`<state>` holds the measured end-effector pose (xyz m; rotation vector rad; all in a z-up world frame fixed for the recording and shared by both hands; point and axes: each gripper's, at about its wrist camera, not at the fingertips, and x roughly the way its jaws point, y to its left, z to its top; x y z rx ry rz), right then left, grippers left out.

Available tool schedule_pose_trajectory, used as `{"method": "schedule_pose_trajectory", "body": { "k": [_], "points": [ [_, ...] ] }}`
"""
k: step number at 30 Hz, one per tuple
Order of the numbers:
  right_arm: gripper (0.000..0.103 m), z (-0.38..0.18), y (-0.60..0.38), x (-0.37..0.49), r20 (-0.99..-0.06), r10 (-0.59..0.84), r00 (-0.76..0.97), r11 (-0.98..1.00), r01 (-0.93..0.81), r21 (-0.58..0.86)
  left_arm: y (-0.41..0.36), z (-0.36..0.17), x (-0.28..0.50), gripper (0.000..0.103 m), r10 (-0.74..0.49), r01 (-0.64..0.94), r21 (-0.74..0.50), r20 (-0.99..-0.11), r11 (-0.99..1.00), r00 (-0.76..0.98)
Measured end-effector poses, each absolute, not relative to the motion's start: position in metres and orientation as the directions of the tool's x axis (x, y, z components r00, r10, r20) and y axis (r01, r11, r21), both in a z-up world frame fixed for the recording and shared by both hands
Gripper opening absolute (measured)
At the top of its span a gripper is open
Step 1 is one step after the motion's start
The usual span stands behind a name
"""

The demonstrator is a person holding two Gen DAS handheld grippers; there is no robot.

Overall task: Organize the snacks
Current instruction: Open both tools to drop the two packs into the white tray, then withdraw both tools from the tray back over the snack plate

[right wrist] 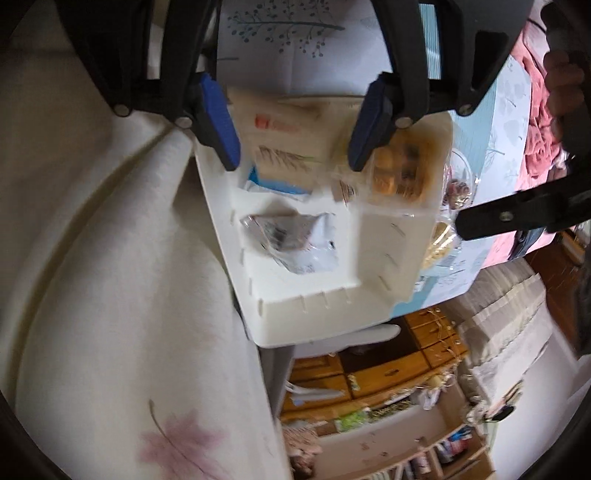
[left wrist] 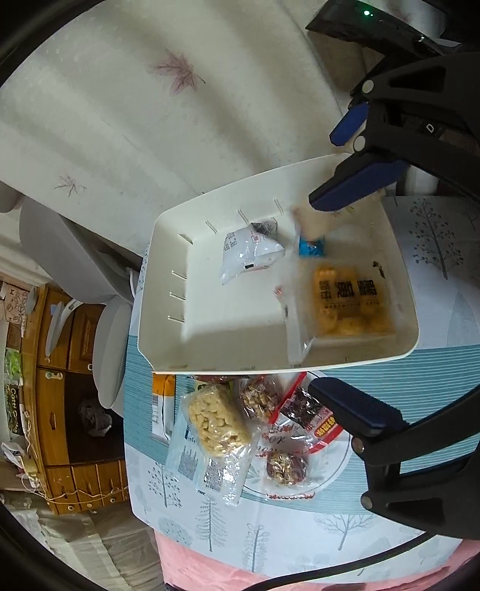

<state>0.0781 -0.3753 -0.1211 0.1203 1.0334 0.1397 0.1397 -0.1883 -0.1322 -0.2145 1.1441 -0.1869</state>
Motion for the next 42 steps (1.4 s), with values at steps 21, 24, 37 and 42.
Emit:
{"method": "schedule_pose_trajectory", "body": {
  "k": [21,24,37,42],
  "points": [
    [0.073,-0.135,-0.346,0.071,-0.872,0.249,0.421,0.965,-0.035,0.258,-0.112,-0.155,0.089,0.091,-0.186,-0.157,-0.259,-0.910,0.953,0.371],
    [0.073,-0.136,-0.336,0.070,-0.875,0.256,0.411,0.963,-0.027,0.269,-0.097,-0.156,0.082,0.091,-0.178,-0.175,-0.258,-0.909,0.950,0.376],
    [0.073,-0.137,-0.285,0.061,-0.884,0.292,0.364,0.937,0.078,0.341,-0.024,-0.153,0.072,0.091,-0.152,-0.125,-0.209,-0.920,0.970,0.362],
    [0.073,-0.134,-0.261,0.057,-0.878,0.298,0.374,0.914,0.153,0.375,0.006,-0.149,0.075,0.091,-0.153,-0.067,-0.189,-0.921,0.980,0.358]
  ]
}}
